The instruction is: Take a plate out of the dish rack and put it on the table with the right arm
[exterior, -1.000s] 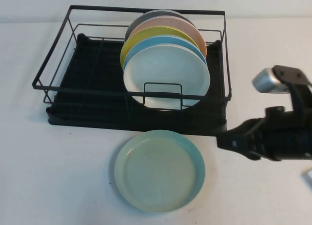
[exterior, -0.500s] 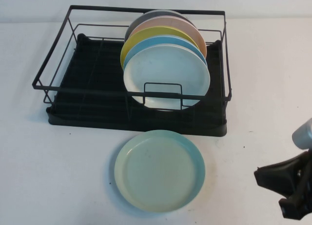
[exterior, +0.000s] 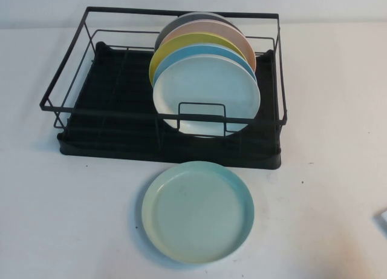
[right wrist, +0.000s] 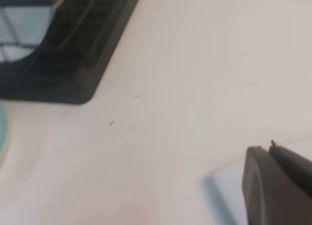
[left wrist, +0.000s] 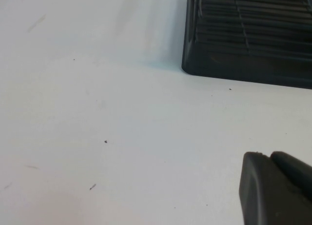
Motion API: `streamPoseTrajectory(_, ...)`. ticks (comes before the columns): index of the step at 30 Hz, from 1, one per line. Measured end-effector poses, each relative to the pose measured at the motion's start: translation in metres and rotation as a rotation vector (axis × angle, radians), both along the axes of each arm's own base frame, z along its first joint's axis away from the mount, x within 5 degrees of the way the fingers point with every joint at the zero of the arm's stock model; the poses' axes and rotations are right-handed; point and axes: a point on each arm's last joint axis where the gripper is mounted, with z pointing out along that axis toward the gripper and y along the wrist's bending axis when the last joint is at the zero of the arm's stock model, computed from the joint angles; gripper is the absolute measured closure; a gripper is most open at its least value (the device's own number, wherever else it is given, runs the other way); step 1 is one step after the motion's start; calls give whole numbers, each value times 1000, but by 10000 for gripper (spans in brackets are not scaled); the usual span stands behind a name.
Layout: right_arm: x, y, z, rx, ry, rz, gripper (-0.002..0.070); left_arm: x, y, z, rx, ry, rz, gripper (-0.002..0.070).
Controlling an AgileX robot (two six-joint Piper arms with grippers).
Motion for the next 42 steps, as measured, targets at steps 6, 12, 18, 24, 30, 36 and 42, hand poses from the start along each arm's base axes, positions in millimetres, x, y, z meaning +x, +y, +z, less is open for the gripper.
streamPoseTrajectory(6, -34, -11, -12, 8, -286, -116, 694, 0, 0, 0, 0, 0, 0, 679)
streamPoseTrajectory(12, -40, -9, -14, -15, -313, -85, 694, 0, 0, 0, 0, 0, 0, 679)
streamPoseTrajectory(18, -39, -9, -14, -22, -322, -92, 694, 0, 0, 0, 0, 0, 0, 679)
streamPoseTrajectory(24, -39, -12, -12, -55, -342, -109, 694, 0, 0, 0, 0, 0, 0, 679)
streamPoseTrajectory(30, -40, -14, -23, -71, -217, -128, 694, 0, 0, 0, 0, 0, 0, 679)
streamPoseTrajectory(36, -43, -13, -32, -74, -121, -120, 694, 0, 0, 0, 0, 0, 0, 679)
streamPoseTrajectory(42, -43, -13, -32, -70, -122, -122, 694, 0, 0, 0, 0, 0, 0, 679)
